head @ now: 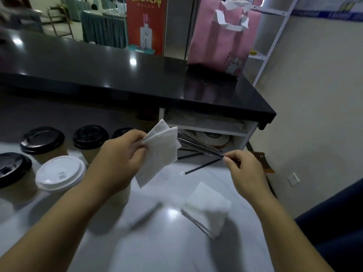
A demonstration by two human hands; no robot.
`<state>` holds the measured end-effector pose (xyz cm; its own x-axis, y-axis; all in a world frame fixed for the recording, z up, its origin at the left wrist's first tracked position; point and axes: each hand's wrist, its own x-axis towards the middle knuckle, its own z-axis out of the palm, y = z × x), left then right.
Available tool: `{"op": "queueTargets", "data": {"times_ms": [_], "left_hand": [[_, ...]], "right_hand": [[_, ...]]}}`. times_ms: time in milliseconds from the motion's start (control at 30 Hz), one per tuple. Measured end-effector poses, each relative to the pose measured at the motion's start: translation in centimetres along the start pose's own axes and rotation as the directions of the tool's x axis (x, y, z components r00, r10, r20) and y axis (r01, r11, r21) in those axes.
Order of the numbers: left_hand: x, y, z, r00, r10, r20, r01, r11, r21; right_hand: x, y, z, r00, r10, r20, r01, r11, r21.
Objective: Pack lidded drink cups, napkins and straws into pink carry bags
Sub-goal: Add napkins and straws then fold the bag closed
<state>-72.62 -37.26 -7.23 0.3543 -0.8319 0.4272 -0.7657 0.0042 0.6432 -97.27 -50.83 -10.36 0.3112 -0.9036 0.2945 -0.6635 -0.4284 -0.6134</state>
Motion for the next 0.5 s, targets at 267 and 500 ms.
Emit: {"op": "queueTargets", "data": {"times_ms": [267,500], "left_hand": [[-4.5,-4.8,-12.8,0.989,0.074,-0.13,-0.06,0.993,0.106],[-9.4,-11.1,-23.8,0.983,0.097,-0.156,-0.065,0.977,0.202]], "right_hand": [[-4.1,-12.5,5.5,0.98,-0.184,-0.077,0.189,0.98,0.065],[-8.2,-23.8,11.8,0.955,-0.283,-0.089,0.291,0.951,0.107]]}}
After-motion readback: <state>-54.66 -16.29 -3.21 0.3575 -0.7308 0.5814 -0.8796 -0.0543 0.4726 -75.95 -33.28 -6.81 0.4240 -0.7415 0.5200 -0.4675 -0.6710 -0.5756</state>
